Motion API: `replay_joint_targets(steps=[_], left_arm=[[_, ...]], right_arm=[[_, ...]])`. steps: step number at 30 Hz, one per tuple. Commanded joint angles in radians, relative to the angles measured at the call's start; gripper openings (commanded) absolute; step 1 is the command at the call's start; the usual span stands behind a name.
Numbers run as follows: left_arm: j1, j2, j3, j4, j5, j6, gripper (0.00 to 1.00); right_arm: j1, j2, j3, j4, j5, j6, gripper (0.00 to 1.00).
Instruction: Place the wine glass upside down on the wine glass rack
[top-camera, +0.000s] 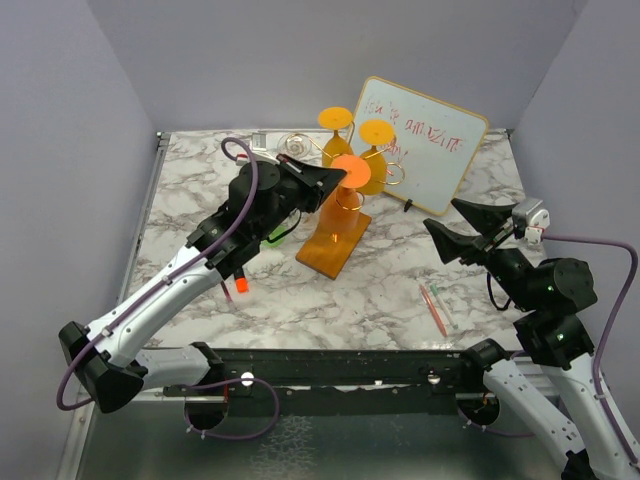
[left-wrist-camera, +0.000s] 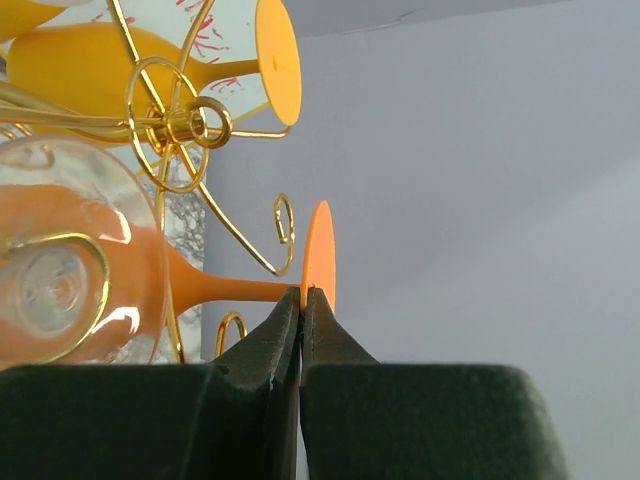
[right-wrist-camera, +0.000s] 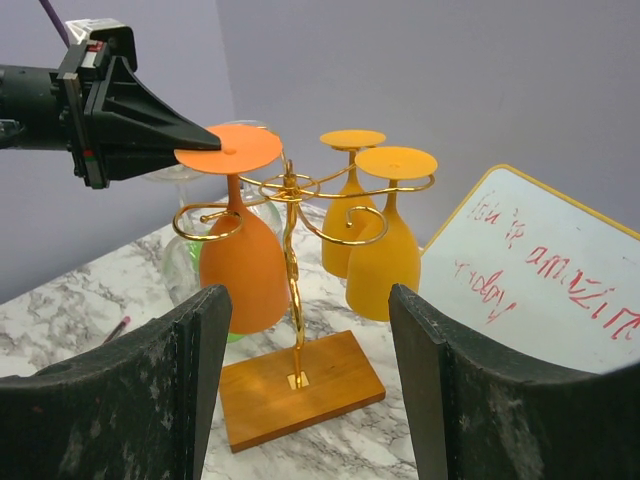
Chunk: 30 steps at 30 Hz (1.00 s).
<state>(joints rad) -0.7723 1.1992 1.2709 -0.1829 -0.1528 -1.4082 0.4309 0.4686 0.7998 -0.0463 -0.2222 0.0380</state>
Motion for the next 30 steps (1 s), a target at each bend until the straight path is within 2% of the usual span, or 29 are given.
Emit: replay_joint_targets(steps=[1, 30], left_arm=[[0.005, -0.062, -0.030, -0.027, 0.029, -0.003, 0.00], [0.004, -0.118, -0.082, -0.005, 0.229, 0.115, 0.00]], right_arm=[[0.002, -0.001, -0.001, 0.028, -0.010, 0.022, 0.69], [0.002, 0.022, 0.006, 0.038, -0.005, 0.057, 0.69]])
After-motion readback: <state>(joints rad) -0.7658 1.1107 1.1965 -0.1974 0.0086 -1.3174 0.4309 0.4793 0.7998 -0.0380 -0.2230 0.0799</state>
